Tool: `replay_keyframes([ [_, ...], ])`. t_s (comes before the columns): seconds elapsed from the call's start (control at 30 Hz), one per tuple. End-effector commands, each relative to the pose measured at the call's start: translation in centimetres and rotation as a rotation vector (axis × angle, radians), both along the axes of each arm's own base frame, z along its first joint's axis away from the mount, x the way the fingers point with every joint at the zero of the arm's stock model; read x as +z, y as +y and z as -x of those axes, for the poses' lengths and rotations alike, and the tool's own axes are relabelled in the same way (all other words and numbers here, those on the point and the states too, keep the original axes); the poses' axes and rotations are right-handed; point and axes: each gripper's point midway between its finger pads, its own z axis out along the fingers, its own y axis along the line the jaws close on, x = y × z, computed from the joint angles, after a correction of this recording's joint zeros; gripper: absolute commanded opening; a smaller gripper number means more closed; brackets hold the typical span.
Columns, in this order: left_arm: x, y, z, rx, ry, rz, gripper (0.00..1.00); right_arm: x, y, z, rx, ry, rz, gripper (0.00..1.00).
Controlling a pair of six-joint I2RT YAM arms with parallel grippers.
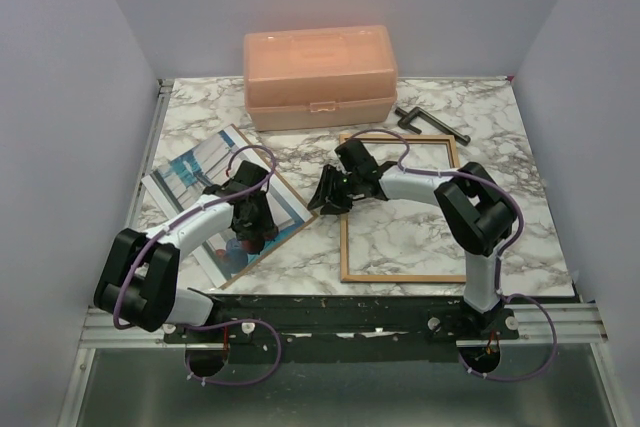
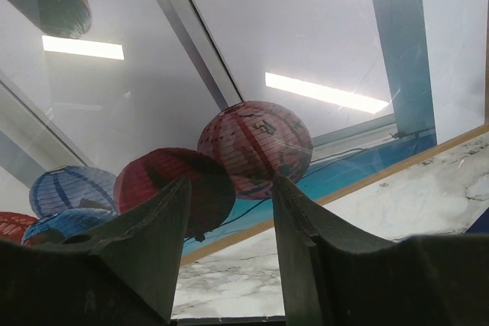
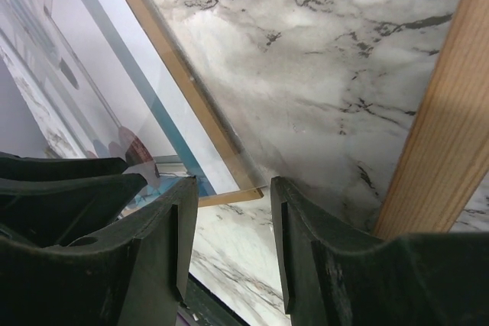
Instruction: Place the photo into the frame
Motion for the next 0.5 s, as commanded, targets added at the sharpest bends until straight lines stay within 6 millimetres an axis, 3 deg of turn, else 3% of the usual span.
replay_keyframes([
  [0.0, -0.3, -1.1, 0.4, -0.032, 0.031, 0.028, 0.48, -0.3, -0.3, -1.1, 0.012, -0.011, -0.032, 0.49],
  [0.33, -0.4, -1.1, 0.5, -0.038, 0.038, 0.015, 0.48, 2.3, 2.0, -1.2, 0.116, -0.027, -0.229, 0.47],
  [0.47, -0.3, -1.1, 0.4, -0.04, 0.038, 0.013, 0.48, 2.0, 1.9, -1.4, 0.109, -0.034, -0.213, 0.47],
])
